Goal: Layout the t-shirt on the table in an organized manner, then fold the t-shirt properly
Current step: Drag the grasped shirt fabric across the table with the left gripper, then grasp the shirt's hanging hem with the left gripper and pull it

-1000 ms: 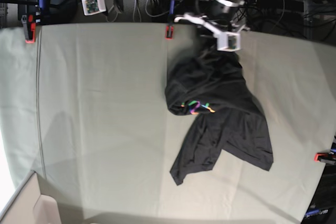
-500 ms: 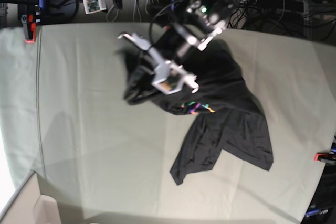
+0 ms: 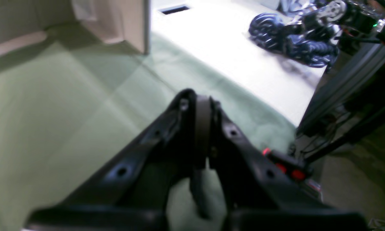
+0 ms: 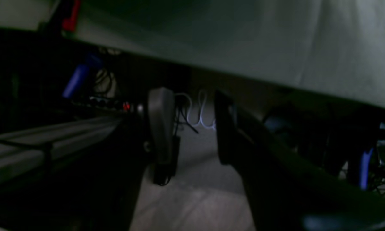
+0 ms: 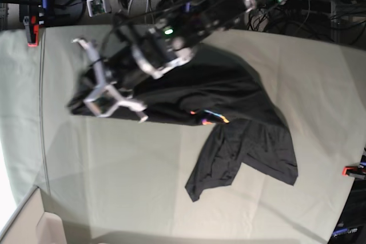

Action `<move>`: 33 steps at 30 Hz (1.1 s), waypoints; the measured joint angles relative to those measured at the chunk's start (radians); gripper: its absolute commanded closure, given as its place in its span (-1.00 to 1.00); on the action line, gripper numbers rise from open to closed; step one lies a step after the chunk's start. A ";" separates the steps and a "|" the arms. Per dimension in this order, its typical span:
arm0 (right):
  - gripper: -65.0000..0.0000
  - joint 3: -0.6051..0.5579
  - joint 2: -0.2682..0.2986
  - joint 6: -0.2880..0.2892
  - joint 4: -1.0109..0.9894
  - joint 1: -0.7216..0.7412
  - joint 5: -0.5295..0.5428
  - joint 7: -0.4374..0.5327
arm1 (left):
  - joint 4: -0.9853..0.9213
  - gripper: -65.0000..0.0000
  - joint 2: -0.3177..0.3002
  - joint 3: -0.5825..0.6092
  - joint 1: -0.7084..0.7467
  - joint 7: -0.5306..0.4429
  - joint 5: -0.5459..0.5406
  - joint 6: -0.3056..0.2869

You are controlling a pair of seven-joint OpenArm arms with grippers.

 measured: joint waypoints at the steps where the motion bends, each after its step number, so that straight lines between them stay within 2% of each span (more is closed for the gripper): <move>1: 0.31 0.000 0.000 0.000 0.000 0.000 0.000 -0.003 | -0.007 0.99 0.022 0.010 -0.017 -0.002 0.000 -0.001; 5: 0.31 0.000 0.000 0.000 0.001 0.000 0.000 -0.006 | -0.076 0.98 0.097 0.031 -0.066 -0.020 -0.001 -0.002; 9: 0.31 0.000 0.000 0.000 0.001 0.000 0.000 -0.006 | -0.148 0.92 0.134 0.066 -0.097 0.007 0.000 -0.002; 10: 0.31 0.000 0.000 0.000 0.001 0.000 0.000 -0.006 | -0.152 0.83 0.137 0.074 -0.105 0.006 0.000 -0.001; 15: 0.31 0.000 0.000 0.000 0.001 0.000 0.000 -0.006 | -0.159 0.04 0.139 0.087 -0.121 -0.002 -0.003 0.002; 17: 0.31 -0.001 0.000 0.000 0.002 0.000 0.000 -0.006 | -0.159 -0.10 0.137 0.089 -0.117 -0.005 -0.004 0.002; 20: 0.31 -0.007 0.000 0.000 0.002 0.012 0.001 -0.012 | -0.133 -0.12 0.073 0.063 -0.112 -0.015 -0.004 -0.013; 23: 0.31 -0.006 -0.001 0.000 0.003 0.020 0.001 -0.006 | -0.079 -0.12 -0.007 -0.065 -0.064 -0.016 -0.010 0.009; 25: 0.31 -0.007 -0.005 0.000 0.003 0.020 0.001 -0.009 | -0.021 -0.12 -0.072 -0.176 -0.014 -0.019 -0.058 0.003; 27: 0.31 -0.008 -0.007 0.000 0.003 0.020 0.001 -0.009 | 0.000 -0.12 -0.139 -0.304 0.035 -0.022 -0.105 -0.013; 29: 0.31 -0.008 -0.006 0.000 0.003 0.020 0.001 -0.011 | 0.006 -0.12 -0.198 -0.458 0.089 -0.016 -0.153 0.001; 31: 0.31 -0.008 -0.003 0.000 0.003 0.025 0.001 -0.009 | 0.006 -0.13 -0.232 -0.629 0.148 -0.017 -0.196 0.015; 33: 0.31 -0.008 -0.003 0.000 0.003 0.025 0.001 -0.009 | -0.019 -0.14 -0.231 -0.792 0.199 -0.033 -0.245 0.004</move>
